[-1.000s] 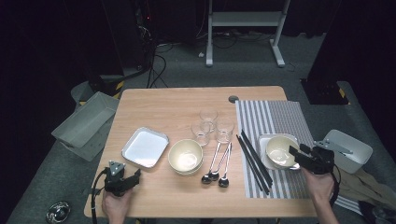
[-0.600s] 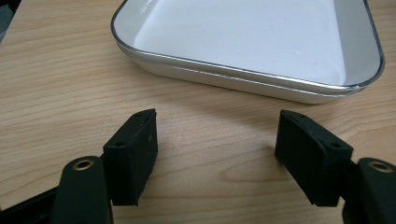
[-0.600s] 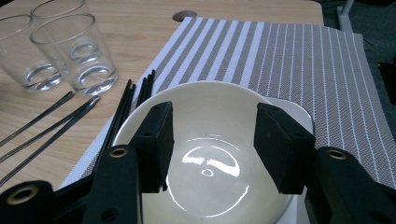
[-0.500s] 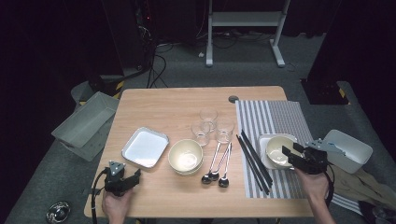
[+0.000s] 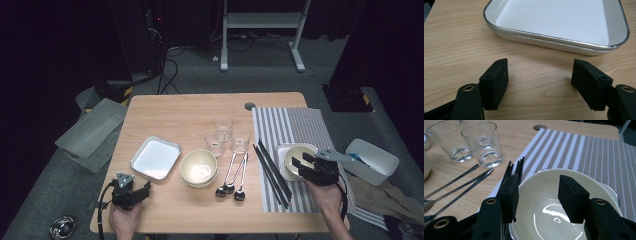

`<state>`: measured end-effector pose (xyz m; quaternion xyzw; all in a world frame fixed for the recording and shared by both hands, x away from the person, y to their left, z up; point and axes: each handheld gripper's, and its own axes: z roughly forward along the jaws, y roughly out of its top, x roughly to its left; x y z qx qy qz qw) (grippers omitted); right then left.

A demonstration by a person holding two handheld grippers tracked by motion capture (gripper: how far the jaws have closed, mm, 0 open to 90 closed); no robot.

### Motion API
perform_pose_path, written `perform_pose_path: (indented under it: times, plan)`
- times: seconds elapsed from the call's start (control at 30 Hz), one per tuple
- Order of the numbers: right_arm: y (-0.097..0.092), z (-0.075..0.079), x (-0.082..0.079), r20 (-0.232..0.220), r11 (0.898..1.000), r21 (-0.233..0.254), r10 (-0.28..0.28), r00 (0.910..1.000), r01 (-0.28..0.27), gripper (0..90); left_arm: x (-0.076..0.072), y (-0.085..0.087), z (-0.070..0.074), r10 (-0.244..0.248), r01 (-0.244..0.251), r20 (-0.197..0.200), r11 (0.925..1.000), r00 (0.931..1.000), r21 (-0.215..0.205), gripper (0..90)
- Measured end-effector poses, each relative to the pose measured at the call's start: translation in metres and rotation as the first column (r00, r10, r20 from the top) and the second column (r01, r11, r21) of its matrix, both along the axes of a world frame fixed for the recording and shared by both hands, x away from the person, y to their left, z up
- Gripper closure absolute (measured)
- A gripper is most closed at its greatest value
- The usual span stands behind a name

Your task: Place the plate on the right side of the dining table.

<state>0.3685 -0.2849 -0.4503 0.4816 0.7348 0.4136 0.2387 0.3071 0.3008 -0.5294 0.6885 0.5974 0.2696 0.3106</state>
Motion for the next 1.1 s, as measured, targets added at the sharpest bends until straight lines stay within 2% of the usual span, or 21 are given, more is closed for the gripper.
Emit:
perform_pose_path:
  times: [0.53,1.1]
  plan:
    - [0.023,-0.003,0.001,-0.007,0.998,0.009,0.064,0.9980,-0.064,52.4,0.000,0.000,0.000,-0.001,0.001,0.001,1.0000,1.0000,0.001,30.0]
    - [0.050,-0.016,0.002,-0.045,0.993,0.016,0.120,0.9917,-0.119,53.2,0.000,0.000,0.000,-0.002,0.002,0.001,1.0000,1.0000,0.001,30.0]
